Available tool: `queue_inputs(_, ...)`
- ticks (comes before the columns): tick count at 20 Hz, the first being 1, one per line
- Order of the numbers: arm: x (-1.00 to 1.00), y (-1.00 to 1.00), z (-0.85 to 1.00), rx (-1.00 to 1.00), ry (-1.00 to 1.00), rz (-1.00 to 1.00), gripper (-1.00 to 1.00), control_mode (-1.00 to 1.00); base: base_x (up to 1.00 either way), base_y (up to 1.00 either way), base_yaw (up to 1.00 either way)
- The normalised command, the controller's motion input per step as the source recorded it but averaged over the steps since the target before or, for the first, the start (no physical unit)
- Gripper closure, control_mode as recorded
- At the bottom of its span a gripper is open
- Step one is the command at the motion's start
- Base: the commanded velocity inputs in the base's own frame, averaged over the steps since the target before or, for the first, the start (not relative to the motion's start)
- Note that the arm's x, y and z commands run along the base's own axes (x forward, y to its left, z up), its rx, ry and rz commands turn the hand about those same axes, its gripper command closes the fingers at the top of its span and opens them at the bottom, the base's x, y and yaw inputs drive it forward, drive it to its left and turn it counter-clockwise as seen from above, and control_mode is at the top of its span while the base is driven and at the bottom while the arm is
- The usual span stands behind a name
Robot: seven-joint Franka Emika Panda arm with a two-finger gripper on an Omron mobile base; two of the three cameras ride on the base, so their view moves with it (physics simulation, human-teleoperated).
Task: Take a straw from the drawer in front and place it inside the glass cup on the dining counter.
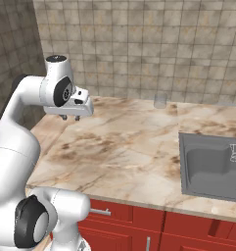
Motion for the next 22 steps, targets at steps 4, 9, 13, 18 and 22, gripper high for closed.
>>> queue_inputs(4, 0.00, 0.00, 0.00, 0.00, 0.00, 0.00, -1.00, 1.00, 0.00, 0.00, 0.00)
queue_inputs(9, 0.00, 0.00, 0.00, 0.00, 0.00, 0.00, -1.00, 1.00, 0.00, 0.00, 0.00)
queue_inputs(13, 0.00, 0.00, 0.00, 0.00, 0.00, 0.00, -1.00, 1.00, -0.09, 0.00, 0.00)
queue_inputs(18, 0.00, 0.00, 0.00, 0.00, 0.00, 0.00, -1.00, 1.00, -0.34, 0.11, 0.00)
queue_inputs(22, 0.00, 0.00, 0.00, 0.00, 0.00, 0.00, -1.00, 1.00, -0.51, 0.21, 0.00)
